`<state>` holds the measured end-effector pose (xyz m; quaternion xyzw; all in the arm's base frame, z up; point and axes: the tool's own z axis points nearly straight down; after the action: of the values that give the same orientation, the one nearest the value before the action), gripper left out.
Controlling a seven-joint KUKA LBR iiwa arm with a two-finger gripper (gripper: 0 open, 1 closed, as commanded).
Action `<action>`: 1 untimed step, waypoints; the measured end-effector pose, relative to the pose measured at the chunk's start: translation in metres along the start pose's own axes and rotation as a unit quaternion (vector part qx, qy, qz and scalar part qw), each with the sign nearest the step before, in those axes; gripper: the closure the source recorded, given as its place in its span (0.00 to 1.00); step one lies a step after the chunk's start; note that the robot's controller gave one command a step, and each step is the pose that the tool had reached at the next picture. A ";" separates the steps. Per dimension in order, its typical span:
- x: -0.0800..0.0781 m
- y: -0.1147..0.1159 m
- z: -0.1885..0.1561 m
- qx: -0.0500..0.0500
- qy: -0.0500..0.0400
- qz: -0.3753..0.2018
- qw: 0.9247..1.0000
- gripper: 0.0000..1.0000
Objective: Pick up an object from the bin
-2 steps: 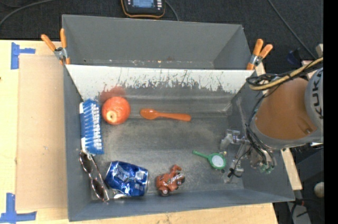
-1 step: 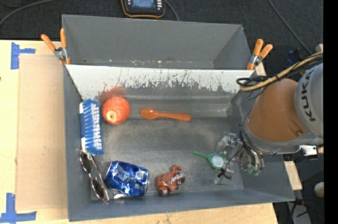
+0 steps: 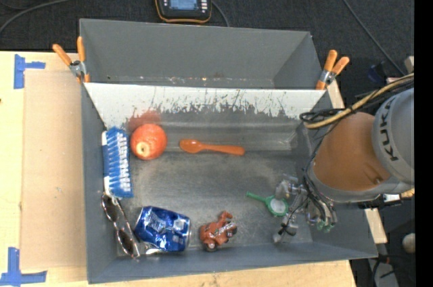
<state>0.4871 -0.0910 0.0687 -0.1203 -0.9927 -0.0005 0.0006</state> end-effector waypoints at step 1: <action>-0.012 -0.006 -0.001 0.000 0.002 0.085 0.996 1.00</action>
Offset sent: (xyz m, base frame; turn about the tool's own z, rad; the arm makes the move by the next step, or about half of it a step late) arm 0.0000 0.0000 0.0000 0.0000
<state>0.4977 -0.1001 0.0701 -0.2038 -0.9790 -0.0011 0.0030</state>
